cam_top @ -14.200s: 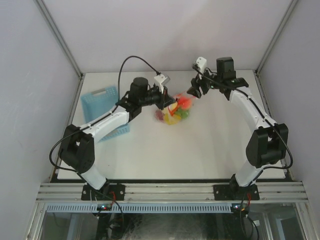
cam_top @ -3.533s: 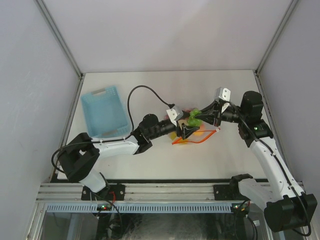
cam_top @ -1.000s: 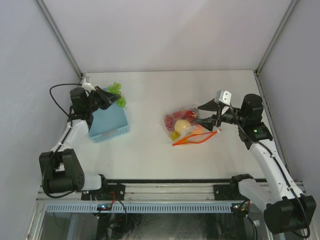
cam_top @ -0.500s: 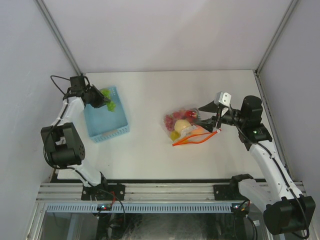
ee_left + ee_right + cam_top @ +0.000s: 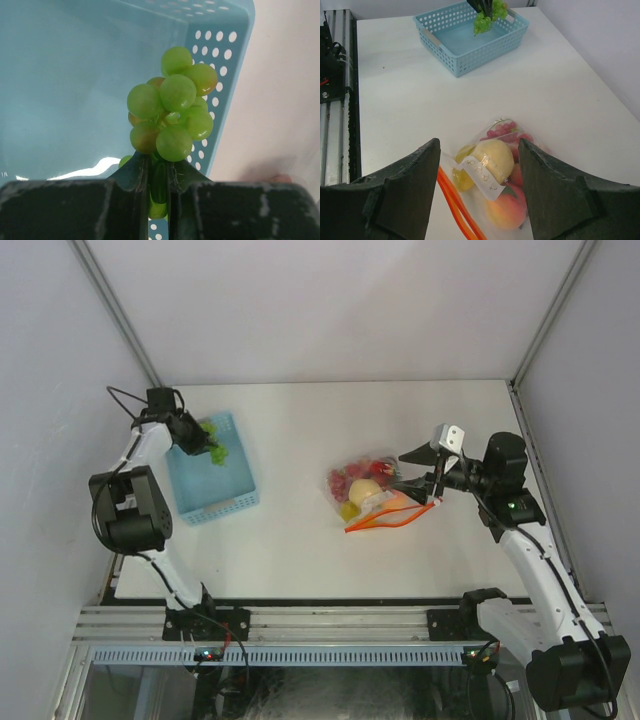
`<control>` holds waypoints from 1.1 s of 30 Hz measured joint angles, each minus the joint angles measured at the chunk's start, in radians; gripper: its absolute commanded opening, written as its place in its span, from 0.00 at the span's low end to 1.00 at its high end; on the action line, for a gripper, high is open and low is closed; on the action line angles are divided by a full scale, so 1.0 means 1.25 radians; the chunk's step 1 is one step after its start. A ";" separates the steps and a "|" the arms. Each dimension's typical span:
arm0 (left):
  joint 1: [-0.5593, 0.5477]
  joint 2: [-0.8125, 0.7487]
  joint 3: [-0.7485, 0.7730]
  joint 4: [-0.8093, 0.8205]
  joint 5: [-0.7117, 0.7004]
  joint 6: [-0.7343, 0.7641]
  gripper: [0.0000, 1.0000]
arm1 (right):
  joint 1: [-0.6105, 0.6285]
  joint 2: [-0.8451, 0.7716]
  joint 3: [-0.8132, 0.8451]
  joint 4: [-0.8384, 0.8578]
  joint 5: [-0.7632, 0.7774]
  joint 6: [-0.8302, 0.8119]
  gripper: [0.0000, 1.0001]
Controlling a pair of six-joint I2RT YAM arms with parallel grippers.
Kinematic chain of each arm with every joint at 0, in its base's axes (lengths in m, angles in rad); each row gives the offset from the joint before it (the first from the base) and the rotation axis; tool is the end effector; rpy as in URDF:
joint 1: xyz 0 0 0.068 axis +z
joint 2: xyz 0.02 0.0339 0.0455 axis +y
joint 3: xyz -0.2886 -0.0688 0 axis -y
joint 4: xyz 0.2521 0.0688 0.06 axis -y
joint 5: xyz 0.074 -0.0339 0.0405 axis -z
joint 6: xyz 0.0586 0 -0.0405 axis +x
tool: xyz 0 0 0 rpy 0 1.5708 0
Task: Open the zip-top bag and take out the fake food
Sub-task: Place the fake fruit in the bin.
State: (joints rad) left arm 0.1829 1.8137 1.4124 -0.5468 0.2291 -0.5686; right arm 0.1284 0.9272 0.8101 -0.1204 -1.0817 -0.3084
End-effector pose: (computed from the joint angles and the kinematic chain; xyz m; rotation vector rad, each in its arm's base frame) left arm 0.4168 0.0636 0.2439 -0.8441 2.3958 -0.4432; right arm 0.1946 0.0773 0.3506 -1.0747 1.3852 0.8361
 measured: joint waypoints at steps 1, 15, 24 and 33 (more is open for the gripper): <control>0.000 0.008 0.007 -0.002 -0.004 -0.002 0.02 | -0.001 -0.002 0.000 -0.002 0.000 0.000 0.63; -0.005 0.093 0.090 -0.018 -0.010 -0.038 0.11 | -0.008 -0.020 -0.022 -0.002 0.000 0.000 0.63; -0.025 0.174 0.164 -0.032 -0.003 -0.077 0.64 | -0.009 -0.024 -0.024 -0.003 0.000 0.000 0.63; -0.028 0.182 0.206 -0.034 -0.038 -0.103 0.87 | -0.016 -0.029 -0.024 -0.003 0.000 -0.004 0.63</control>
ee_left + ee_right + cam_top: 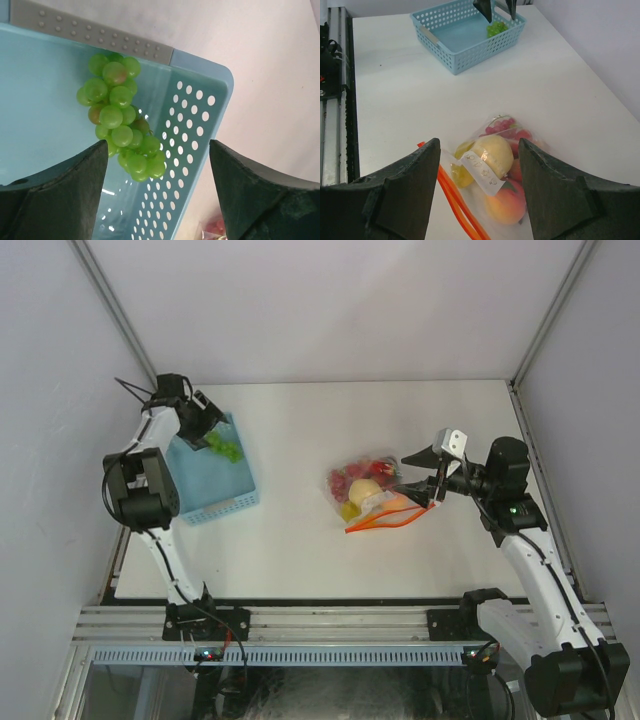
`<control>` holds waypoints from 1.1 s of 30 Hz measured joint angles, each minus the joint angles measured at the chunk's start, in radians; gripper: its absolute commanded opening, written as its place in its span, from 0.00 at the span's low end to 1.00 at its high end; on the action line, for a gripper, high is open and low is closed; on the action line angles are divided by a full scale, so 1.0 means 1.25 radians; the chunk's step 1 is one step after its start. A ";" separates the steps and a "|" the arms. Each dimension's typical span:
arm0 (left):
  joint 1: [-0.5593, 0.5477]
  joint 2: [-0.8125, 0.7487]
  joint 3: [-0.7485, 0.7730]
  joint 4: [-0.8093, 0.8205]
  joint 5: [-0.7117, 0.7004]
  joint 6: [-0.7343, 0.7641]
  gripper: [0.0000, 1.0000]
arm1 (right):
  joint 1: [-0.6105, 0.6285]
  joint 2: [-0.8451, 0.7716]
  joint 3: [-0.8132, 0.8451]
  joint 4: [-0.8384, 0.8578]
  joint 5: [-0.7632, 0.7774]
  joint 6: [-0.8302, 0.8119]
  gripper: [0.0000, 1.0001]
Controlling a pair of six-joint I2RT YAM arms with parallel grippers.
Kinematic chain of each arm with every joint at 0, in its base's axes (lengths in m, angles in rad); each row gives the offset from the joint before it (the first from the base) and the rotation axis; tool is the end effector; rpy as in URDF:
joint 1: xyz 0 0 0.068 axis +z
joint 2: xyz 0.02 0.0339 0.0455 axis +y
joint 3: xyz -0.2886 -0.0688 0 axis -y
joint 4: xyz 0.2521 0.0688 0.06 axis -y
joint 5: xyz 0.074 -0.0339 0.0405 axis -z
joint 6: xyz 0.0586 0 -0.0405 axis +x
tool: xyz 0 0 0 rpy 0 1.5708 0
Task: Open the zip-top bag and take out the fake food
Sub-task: Place the fake fruit in the bin, then pick up the fake fruit from the zipper food storage bag.
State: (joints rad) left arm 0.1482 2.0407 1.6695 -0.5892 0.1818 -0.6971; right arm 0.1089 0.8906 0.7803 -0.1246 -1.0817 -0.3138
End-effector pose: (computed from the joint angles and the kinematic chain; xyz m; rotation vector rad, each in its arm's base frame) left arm 0.4791 0.0608 0.2274 -0.9856 2.3712 -0.4444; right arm 0.1876 0.0726 0.3461 -1.0635 1.3879 0.8165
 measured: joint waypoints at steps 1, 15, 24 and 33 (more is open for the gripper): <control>0.000 -0.002 0.000 0.001 -0.004 0.000 0.97 | -0.001 0.000 0.000 0.000 0.000 -0.001 0.63; -0.032 -0.396 -0.219 0.188 0.006 0.123 1.00 | -0.014 -0.011 0.000 -0.013 -0.002 -0.021 0.63; -0.024 -0.815 -0.604 0.524 -0.008 0.106 0.99 | -0.014 -0.011 0.000 -0.053 -0.015 -0.060 0.63; -0.204 -0.886 -0.693 0.589 0.008 0.216 0.98 | -0.014 -0.019 0.001 -0.130 -0.024 -0.148 0.68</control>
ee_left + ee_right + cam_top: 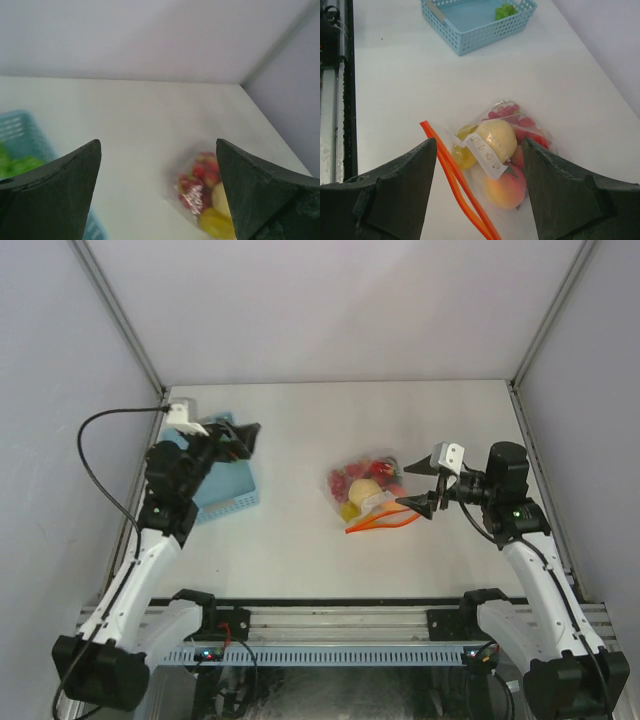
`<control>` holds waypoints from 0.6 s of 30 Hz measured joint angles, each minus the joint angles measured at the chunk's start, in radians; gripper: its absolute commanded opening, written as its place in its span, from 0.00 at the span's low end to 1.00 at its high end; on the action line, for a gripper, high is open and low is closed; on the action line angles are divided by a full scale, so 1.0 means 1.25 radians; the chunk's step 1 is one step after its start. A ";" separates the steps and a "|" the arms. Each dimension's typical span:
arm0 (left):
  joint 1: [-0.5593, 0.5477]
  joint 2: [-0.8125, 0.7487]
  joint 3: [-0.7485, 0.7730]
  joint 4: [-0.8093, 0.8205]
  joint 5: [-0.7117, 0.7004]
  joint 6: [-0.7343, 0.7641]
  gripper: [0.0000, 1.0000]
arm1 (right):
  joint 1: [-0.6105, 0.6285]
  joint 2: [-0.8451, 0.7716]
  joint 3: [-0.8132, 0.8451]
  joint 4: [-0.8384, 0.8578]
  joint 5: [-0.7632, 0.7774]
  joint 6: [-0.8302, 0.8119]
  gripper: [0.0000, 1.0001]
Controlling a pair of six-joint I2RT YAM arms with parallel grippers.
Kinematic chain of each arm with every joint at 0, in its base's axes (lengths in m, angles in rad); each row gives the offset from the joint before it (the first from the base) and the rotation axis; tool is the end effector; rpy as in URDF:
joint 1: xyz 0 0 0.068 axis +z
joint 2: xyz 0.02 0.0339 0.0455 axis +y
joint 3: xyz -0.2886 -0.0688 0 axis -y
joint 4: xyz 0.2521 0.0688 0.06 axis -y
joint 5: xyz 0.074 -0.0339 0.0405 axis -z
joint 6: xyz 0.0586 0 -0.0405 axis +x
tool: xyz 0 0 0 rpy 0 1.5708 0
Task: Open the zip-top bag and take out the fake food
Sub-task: Pick up the fake fruit from the zipper food storage bag.
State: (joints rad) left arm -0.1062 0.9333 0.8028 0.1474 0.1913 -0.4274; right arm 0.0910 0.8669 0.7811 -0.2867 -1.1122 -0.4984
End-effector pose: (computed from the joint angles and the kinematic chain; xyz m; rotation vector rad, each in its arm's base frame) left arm 0.2350 -0.0363 0.3743 -0.1001 1.5791 -0.5680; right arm 0.1771 0.0689 0.3353 -1.1529 1.3797 0.7788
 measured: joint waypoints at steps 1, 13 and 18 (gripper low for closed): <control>-0.058 -0.020 -0.011 0.006 -0.003 0.031 0.97 | 0.000 -0.004 0.001 -0.016 0.001 -0.018 0.68; -0.584 0.068 -0.057 0.103 -0.131 0.356 0.99 | -0.001 -0.020 0.005 -0.145 0.025 -0.193 0.57; -0.688 0.229 -0.029 0.100 -0.166 0.456 0.96 | -0.005 -0.020 0.006 -0.177 0.028 -0.242 0.54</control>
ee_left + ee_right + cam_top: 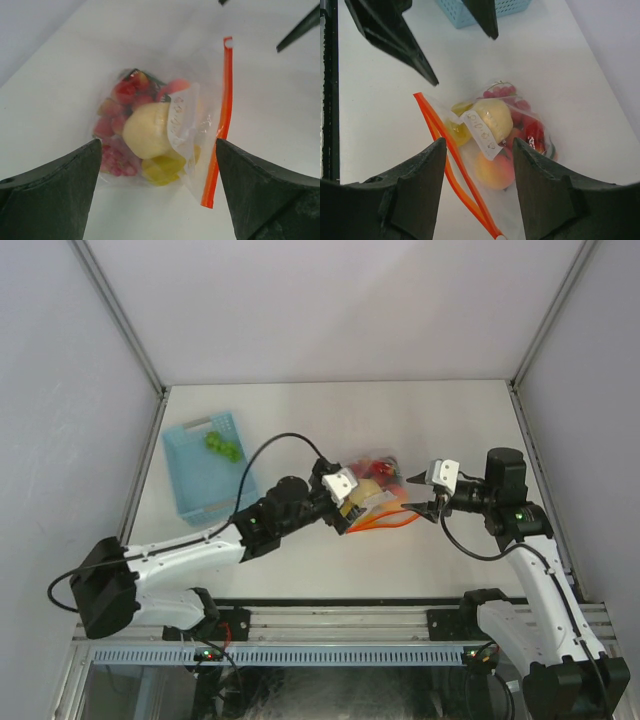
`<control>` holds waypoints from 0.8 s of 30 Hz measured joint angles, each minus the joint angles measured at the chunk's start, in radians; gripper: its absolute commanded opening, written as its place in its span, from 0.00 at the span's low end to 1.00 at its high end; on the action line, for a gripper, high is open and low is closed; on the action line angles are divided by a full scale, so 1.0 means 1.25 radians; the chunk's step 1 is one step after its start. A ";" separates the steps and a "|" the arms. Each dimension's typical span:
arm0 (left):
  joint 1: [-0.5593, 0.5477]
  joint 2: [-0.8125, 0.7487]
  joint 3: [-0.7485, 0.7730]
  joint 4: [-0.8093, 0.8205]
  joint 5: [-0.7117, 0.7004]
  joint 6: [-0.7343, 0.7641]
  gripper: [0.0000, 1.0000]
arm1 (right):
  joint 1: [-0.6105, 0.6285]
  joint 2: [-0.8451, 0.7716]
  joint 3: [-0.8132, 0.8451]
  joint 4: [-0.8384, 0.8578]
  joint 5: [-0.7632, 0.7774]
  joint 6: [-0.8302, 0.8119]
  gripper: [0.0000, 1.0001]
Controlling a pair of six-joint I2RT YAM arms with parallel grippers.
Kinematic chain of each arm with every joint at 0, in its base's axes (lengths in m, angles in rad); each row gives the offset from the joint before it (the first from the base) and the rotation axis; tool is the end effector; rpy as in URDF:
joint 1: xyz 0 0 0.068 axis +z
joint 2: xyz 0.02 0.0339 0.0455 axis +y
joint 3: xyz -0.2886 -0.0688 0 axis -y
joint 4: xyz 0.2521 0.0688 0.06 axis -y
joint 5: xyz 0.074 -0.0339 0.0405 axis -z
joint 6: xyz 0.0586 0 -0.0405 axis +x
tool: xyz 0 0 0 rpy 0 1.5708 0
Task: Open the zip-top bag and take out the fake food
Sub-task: Pick up the fake fruit from the zipper food storage bag.
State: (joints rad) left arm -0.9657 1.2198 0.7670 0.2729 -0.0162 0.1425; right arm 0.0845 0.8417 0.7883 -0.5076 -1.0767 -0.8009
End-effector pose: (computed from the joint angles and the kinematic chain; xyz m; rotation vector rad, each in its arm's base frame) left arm 0.1738 -0.2496 0.3044 0.9302 1.5263 -0.5835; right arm 0.1639 0.0657 0.3210 -1.2945 1.3579 0.6512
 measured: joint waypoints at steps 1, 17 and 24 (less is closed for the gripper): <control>-0.012 0.024 0.003 -0.001 -0.005 0.014 0.95 | 0.000 0.000 0.000 -0.005 0.002 -0.007 0.54; -0.101 0.228 0.064 0.023 -0.040 0.147 0.80 | -0.016 0.000 0.000 -0.031 0.006 -0.040 0.52; -0.105 0.279 0.107 0.013 -0.043 0.145 0.49 | -0.020 0.000 0.000 -0.038 0.005 -0.042 0.48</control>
State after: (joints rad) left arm -1.0973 1.5684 0.9012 0.2886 -0.0704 0.3237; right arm 0.0593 0.8417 0.7883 -0.5545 -1.0698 -0.8539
